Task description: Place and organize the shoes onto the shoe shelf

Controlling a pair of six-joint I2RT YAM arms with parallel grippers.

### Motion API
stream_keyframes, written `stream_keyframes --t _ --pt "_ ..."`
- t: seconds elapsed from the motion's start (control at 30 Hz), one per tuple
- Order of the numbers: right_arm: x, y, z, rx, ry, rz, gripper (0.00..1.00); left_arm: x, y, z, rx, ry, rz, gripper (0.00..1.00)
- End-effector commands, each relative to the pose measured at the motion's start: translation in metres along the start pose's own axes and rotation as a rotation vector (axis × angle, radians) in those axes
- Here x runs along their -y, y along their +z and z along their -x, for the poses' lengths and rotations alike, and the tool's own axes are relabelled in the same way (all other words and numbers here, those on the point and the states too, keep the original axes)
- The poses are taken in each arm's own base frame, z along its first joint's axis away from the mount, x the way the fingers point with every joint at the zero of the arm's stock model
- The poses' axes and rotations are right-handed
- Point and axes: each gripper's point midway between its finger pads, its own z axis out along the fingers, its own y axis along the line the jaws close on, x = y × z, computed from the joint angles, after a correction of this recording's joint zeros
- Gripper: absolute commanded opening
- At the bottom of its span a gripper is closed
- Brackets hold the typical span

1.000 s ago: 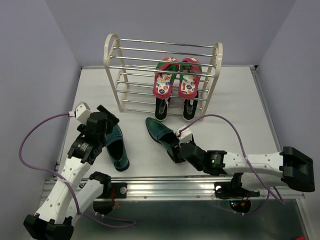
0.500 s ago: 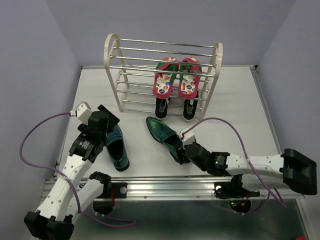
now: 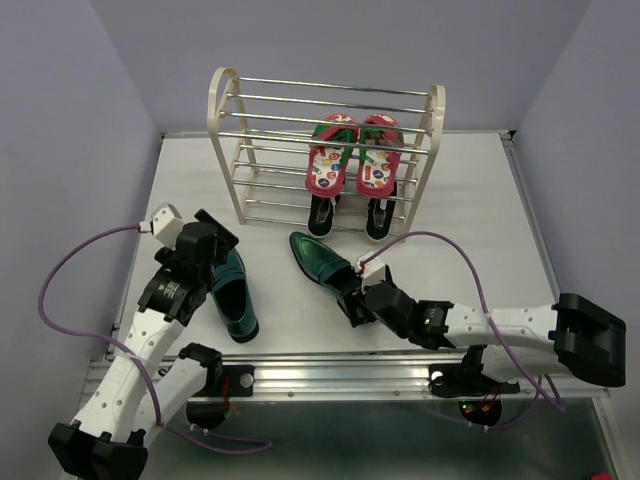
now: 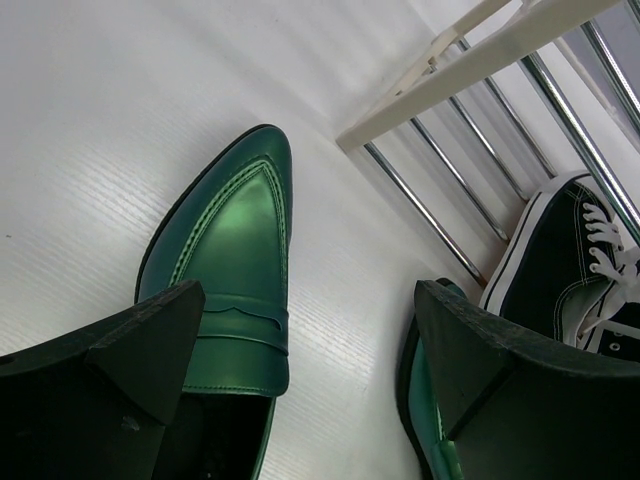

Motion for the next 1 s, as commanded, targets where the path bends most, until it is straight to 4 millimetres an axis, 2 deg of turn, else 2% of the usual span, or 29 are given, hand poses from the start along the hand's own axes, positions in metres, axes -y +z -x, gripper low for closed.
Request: stream_keyframes --t 0.0,0.13,0.23,0.4,0.43,0.5,0.53,0.63,0.73,0.77,0.83,0.87,0.97 --pt "-0.006 0.005 0.038 0.099 0.063 -0.003 0.84 -0.006 0.003 0.006 0.039 -0.007 0.027 0.99" --pt "-0.007 0.007 0.042 0.101 0.05 -0.006 0.85 -0.007 0.003 0.006 0.038 -0.003 0.033 0.99" --pt "-0.007 0.01 0.041 0.095 0.043 -0.015 0.8 -0.006 0.004 0.006 0.039 -0.003 0.034 0.99" --pt "-0.007 0.014 0.038 0.08 0.054 -0.015 0.42 -0.007 0.004 0.007 0.042 -0.001 0.038 0.99" --pt "-0.009 0.013 0.037 0.076 0.049 -0.003 0.28 -0.007 0.003 0.007 0.043 -0.002 0.037 0.99" --pt "-0.008 0.011 0.039 0.084 0.052 -0.003 0.13 -0.007 0.003 0.007 0.042 -0.001 0.035 0.99" --pt "-0.008 0.01 0.041 0.09 0.04 0.0 0.01 -0.006 0.003 0.008 0.045 -0.004 0.034 0.99" --pt "-0.008 0.003 0.053 0.121 0.026 0.014 0.01 -0.006 0.003 0.007 0.043 -0.002 0.034 0.99" --pt "-0.011 -0.013 0.083 0.197 0.012 0.058 0.01 -0.006 0.003 0.009 0.047 -0.004 0.031 0.99" --pt "-0.015 -0.024 0.101 0.243 0.012 0.091 0.01 -0.005 0.002 0.009 0.05 -0.005 0.028 0.99" --pt "-0.023 -0.036 0.118 0.281 -0.004 0.154 0.01 -0.005 0.002 0.009 0.049 -0.004 0.026 0.99" --pt "-0.025 -0.049 0.138 0.332 0.01 0.179 0.01 -0.005 0.002 0.01 0.052 -0.007 0.025 0.99" --pt "-0.034 -0.069 0.161 0.382 -0.001 0.257 0.01 -0.004 0.001 0.011 0.056 -0.008 0.02 0.99"
